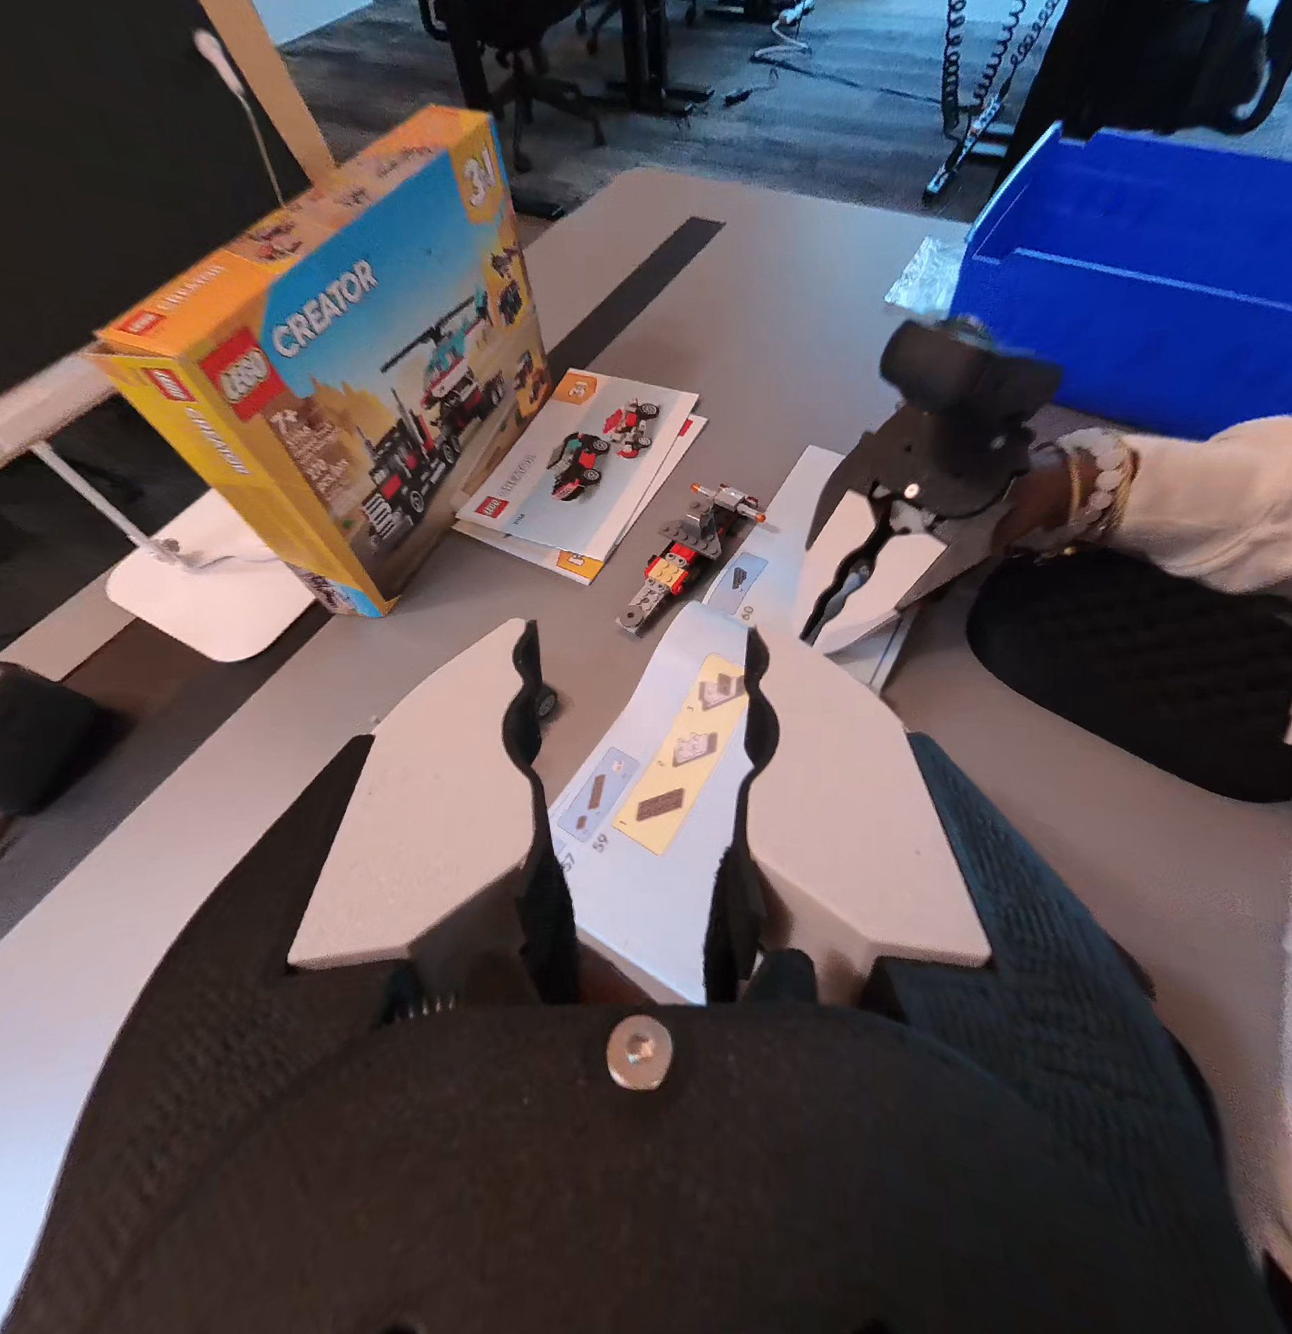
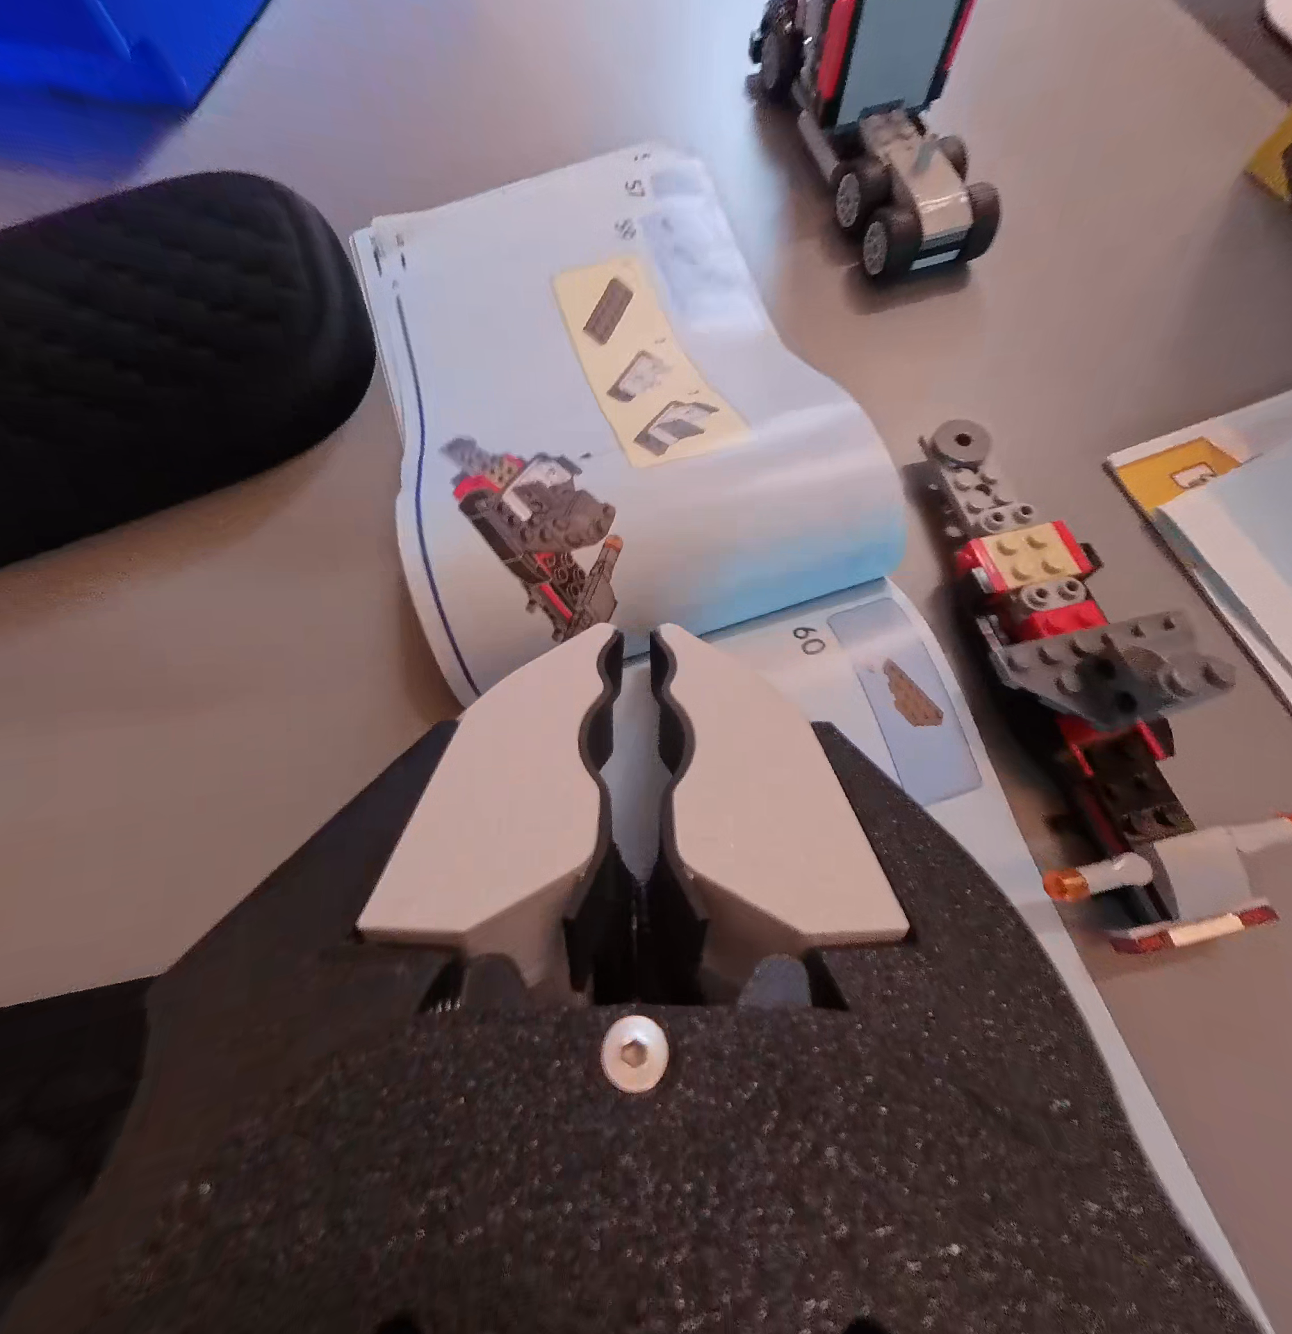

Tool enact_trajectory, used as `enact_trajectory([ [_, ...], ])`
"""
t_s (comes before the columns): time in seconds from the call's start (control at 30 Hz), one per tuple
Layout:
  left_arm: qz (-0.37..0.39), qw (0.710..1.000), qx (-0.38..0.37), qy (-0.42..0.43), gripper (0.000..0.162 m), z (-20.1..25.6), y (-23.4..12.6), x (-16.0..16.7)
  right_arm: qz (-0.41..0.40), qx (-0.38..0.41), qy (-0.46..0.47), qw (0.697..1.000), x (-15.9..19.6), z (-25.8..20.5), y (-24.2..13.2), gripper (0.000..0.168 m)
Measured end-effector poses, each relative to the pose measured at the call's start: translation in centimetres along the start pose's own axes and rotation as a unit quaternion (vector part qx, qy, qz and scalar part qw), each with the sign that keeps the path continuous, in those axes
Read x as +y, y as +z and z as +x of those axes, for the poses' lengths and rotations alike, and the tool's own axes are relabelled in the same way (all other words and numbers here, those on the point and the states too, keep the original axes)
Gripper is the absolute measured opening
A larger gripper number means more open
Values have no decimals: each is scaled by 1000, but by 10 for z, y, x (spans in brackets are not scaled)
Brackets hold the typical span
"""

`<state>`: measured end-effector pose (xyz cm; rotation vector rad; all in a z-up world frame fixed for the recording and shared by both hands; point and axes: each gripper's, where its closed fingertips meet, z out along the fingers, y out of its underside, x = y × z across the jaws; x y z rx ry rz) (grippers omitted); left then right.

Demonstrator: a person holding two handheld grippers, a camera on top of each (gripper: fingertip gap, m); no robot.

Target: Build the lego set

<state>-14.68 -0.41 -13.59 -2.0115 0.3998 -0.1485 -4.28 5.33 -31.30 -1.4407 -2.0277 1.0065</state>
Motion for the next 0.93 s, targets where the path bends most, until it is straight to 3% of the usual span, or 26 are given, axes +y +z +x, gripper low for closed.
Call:
enact_trajectory([
  [0.23,10,998,-61,-31,54,-13,-45,-1,0,-7,4,1000,3,-6,10,11],
  [0.37,90,991,3,-95,54,36,3,-1,3,-14,17,1000,7,-9,8,12],
  [0.57,60,995,39,-76,54,104,96,20,1,-28,36,999,12,-13,2,12],
  [0.87,-9,999,36,25,54,134,127,55,1,-28,32,999,14,-14,1,12],
  [0.93,-29,997,22,62,43,126,119,68,1,-40,22,999,14,-18,0,13],
])
